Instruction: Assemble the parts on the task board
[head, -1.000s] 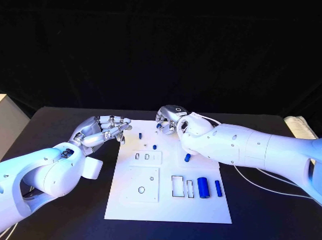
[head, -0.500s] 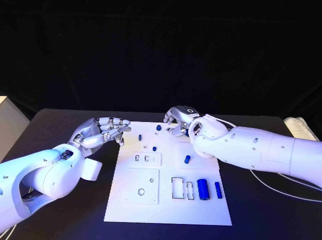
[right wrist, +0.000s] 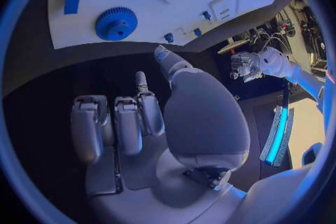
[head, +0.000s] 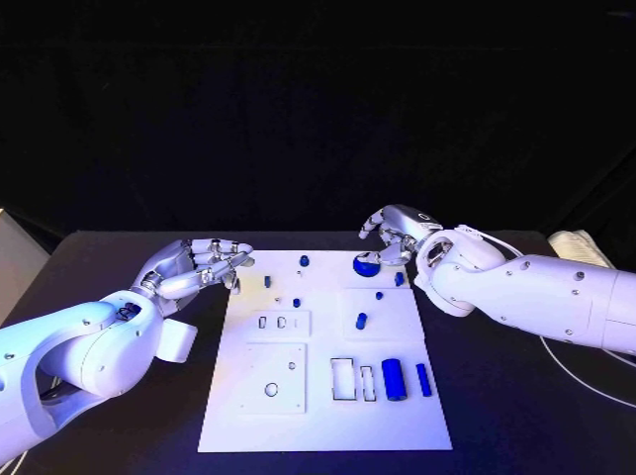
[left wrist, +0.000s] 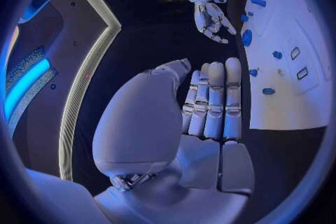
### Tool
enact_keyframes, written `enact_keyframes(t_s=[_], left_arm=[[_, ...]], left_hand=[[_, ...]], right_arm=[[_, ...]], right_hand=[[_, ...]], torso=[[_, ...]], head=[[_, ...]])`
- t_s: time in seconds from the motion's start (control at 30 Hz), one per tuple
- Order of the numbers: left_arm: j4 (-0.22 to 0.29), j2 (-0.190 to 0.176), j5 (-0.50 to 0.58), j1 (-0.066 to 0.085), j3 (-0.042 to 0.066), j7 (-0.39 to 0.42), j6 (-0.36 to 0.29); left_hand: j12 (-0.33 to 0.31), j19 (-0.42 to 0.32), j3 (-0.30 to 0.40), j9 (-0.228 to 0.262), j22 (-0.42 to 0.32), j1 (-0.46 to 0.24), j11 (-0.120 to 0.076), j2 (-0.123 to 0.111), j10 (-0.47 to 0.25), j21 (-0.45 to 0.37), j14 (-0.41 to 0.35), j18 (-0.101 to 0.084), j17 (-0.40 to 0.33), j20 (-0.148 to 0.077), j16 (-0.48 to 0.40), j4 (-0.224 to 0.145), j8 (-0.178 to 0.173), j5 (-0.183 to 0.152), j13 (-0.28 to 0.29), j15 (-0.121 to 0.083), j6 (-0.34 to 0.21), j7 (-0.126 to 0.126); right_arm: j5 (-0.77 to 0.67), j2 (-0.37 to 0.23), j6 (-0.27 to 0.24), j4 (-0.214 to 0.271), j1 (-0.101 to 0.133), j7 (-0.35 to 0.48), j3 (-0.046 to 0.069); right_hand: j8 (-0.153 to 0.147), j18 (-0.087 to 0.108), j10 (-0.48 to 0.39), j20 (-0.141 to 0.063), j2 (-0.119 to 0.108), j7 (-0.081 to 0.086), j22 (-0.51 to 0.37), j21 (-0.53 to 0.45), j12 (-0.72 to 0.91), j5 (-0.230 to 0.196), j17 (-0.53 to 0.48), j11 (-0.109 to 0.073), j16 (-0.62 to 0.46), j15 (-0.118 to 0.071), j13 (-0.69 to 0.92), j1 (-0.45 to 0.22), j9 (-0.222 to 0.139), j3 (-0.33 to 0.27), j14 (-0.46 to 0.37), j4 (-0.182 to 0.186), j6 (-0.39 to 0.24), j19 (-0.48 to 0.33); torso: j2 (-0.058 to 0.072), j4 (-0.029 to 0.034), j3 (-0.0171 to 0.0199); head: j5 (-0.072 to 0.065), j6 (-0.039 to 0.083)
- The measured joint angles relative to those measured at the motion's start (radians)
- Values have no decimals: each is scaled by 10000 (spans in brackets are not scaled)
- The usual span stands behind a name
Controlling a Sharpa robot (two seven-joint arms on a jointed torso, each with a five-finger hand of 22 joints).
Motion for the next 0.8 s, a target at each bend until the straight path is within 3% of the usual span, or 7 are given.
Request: enact_keyframes(t_s=[0.13, 0.43, 0.47, 0.8], left_arm=[[-38, 19, -6, 0, 0, -8, 49], [-80, 19, -50, -1, 0, -33, 138], [-82, 17, -54, -1, 0, -36, 143], [-100, -2, -84, -2, -1, -79, 164]], left_hand=[[0, 0, 0, 0, 3, 0, 36, 0, -36, -1, 0, 0, 0, 0, 0, 0, 0, 0, 0, 0, 0, 0], [0, -35, 0, -2, 13, -41, 36, 41, -36, -2, -37, 0, 0, 35, 0, 0, 0, 0, -1, 36, 0, 0], [0, -35, 0, -2, 13, -41, 36, 41, -36, -2, -37, 0, 0, 35, 0, 0, 0, 0, -1, 37, 0, 0], [0, -72, 0, 7, 12, -41, 36, 41, -36, -2, -74, 0, 0, -3, 40, 0, 0, 0, 8, 1, -72, 2]], right_arm=[[232, 26, 280, -234, -14, -49, 3], [561, 303, 768, -874, -256, -285, -3], [583, 331, 792, -926, -277, -309, -3], [713, 484, 959, -1175, -375, -515, -4]], right_hand=[[115, 0, 62, 97, 82, 76, 0, 160, 817, 92, 2, 60, 212, 69, 76, 82, 21, -407, -5, 289, -181, -12], [195, 0, 65, 130, 187, 128, -1, 264, 906, 92, 2, 141, 252, 138, 76, 187, 20, -741, -4, 568, -413, 19], [196, -103, 65, 130, 187, 133, -2, 265, 906, 92, 2, 142, 251, 138, 77, 187, 20, -763, -4, 590, -417, 19], [196, -151, 31, 165, 227, 169, -2, 379, 906, 153, 1, 177, 286, 173, 75, 227, 20, -791, -40, 617, -453, -17]], torso=[[3, -13, 36], [8, 23, 18], [9, 30, 12], [22, 90, 1]], head=[[-32, -5], [-57, -73], [-58, -80], [-12, -183]])
